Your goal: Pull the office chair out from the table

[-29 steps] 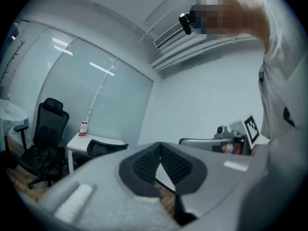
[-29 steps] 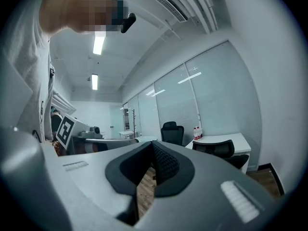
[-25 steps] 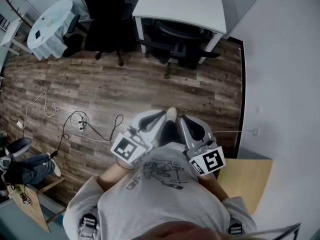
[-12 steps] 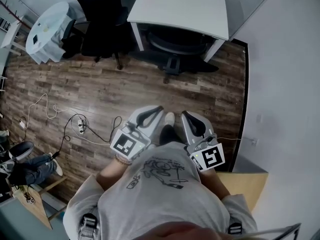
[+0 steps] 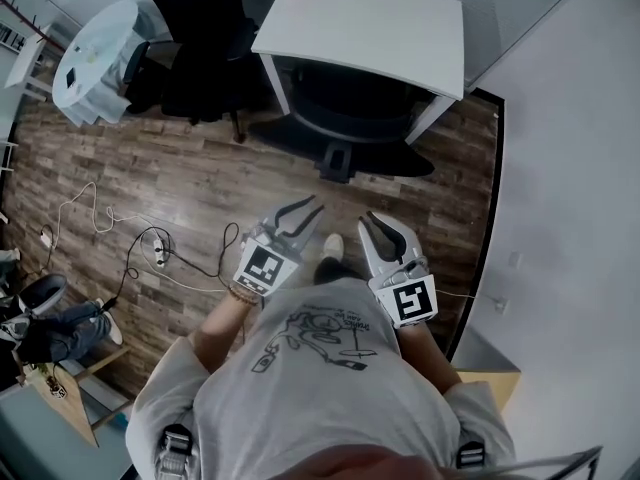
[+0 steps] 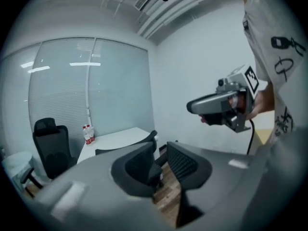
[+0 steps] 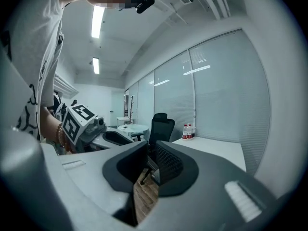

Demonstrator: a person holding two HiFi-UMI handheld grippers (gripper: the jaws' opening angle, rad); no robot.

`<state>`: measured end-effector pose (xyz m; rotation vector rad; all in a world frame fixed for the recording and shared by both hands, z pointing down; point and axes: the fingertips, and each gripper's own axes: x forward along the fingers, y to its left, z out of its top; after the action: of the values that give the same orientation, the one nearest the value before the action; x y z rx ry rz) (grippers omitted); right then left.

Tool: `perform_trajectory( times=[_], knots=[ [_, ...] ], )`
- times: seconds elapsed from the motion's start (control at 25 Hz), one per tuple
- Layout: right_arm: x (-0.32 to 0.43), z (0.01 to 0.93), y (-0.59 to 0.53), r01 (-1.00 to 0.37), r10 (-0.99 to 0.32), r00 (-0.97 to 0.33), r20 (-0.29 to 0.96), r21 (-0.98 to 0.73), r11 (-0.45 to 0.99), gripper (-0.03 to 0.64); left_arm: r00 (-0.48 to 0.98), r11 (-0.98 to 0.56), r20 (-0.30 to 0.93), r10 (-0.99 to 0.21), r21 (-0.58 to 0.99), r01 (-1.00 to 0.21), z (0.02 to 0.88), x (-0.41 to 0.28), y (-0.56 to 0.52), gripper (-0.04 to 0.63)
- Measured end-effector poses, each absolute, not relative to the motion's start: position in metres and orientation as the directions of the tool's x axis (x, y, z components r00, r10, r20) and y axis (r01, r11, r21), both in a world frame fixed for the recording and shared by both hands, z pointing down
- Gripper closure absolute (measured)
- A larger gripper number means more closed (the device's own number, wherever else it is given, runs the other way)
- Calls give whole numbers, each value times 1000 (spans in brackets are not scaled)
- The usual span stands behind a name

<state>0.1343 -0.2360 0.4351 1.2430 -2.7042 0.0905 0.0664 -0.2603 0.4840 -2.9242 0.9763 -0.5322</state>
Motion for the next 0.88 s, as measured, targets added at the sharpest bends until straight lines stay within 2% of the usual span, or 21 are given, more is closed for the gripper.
perform_trajectory(
  times=[0.28, 0.6, 0.88],
  knots=[
    [146, 485, -293, -700, -700, -622, 349, 153, 698, 499, 693, -822, 444, -569, -267, -503, 532, 66, -325, 470],
    [154, 559, -338, -554, -625, -551, 554, 318, 770, 445, 566, -857, 649, -508, -447, -256, 602, 49, -381, 435],
    [173, 636, -366, -357, -547, -383, 744, 427, 831, 388, 435, -873, 781, -448, -488, -23, 660, 44, -402, 397]
  ],
)
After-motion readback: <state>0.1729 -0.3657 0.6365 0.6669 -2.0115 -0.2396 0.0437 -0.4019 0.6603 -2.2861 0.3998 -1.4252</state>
